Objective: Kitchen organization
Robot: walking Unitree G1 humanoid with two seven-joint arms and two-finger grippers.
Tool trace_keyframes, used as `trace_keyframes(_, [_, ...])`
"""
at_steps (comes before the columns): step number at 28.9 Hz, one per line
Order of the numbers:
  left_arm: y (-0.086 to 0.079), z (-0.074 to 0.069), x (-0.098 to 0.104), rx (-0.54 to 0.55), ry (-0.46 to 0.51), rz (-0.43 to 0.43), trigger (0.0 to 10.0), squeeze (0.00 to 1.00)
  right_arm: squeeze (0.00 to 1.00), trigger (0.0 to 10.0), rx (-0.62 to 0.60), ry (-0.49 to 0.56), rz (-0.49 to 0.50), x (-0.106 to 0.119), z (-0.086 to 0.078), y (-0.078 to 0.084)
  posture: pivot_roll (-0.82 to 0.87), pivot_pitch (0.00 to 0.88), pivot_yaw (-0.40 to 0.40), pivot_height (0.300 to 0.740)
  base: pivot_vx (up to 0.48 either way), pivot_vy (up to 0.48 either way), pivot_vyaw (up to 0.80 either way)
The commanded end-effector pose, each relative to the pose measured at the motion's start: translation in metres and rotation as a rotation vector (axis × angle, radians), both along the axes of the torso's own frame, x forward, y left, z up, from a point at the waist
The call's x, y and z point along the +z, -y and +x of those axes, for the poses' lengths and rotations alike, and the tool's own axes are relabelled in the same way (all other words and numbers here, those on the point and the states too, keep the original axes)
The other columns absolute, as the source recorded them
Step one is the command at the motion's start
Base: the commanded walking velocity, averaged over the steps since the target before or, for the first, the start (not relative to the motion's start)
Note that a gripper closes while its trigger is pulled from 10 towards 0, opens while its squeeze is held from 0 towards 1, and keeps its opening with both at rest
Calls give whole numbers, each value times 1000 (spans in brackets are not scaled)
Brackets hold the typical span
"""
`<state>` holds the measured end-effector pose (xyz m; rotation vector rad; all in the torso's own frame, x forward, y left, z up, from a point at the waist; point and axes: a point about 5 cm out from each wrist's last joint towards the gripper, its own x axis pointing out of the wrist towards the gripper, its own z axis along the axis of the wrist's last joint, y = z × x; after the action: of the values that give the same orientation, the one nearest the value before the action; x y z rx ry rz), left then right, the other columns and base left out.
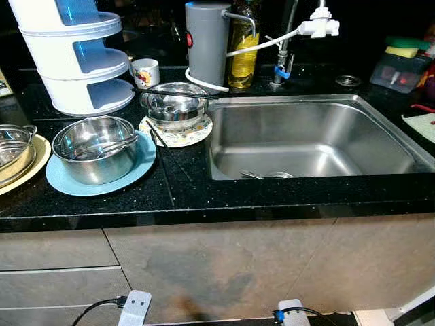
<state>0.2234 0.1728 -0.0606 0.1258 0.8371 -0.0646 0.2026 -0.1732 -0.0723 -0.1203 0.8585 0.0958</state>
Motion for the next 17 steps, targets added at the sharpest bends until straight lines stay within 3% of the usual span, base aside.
trace_keyframes(1, [-2,-6,-4,6,-29,16,10000,0,0,10000,2,-20,-3,-4,-7,0,-72,112,-11,740,0,0,0])
trace_keyframes(17, [-2,-3,-3,12,-21,20,10000,0,0,10000,-16,-21,-15,-4,-7,3,-76,109,-15,740,0,-476,0])
